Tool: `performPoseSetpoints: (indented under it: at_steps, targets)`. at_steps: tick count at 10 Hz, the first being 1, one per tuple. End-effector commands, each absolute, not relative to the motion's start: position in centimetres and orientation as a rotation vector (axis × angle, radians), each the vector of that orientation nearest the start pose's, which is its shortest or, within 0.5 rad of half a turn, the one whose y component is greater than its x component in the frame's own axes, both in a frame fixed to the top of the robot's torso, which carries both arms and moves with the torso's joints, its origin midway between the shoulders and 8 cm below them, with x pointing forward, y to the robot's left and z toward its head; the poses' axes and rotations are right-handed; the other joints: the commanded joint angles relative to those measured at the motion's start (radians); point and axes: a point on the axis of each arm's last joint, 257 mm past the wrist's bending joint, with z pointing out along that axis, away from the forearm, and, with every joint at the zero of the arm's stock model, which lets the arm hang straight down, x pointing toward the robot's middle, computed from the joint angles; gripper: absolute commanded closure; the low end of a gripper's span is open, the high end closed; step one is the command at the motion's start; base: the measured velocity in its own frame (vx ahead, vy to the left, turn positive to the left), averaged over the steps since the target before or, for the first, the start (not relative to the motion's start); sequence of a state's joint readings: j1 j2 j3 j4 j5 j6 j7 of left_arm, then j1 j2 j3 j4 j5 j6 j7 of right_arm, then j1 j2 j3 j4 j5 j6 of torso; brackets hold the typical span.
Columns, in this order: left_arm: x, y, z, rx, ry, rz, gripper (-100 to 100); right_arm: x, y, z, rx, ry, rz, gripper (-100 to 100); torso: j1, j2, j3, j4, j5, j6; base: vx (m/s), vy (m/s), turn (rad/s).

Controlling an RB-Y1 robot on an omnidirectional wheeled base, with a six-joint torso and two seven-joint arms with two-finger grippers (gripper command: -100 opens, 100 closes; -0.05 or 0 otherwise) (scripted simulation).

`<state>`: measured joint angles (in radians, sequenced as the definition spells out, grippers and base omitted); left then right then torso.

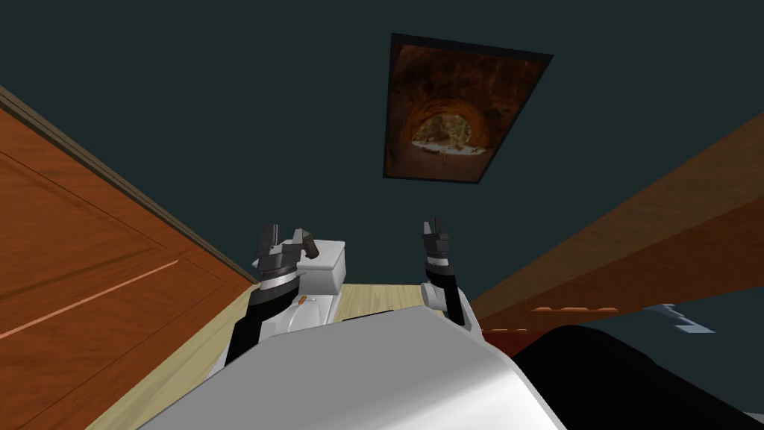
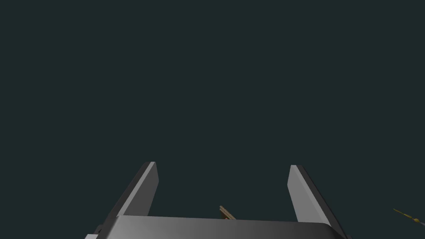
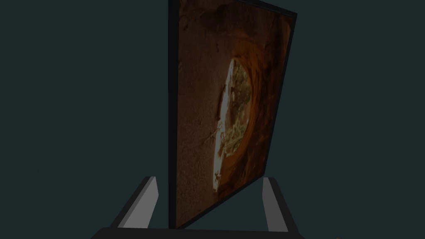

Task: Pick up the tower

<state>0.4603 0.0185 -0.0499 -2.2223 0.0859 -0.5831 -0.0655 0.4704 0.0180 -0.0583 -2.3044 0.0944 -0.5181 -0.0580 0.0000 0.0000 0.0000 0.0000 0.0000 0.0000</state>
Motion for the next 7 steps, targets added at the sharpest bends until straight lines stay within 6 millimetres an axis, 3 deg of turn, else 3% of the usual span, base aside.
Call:
performPoseSetpoints:
  at_steps: [1,7]
  targets:
    - [35.4,26.7,1.6,-0.653,0.574,-1.394,-100,33.6,-28.3,4.8,0.571,0.59,1.262,0,0.0,0.0,0.0,0.0,0.0,0.0,-0.025,0.01,-0.031]
    - [40.0,27.3,-3.7,-0.823,0.62,-1.519,-100,33.6,-28.3,4.8,0.571,0.59,1.262,0,0.001,0.004,0.002,0.001,0.0,0.0,-0.067,0.012,-0.054]
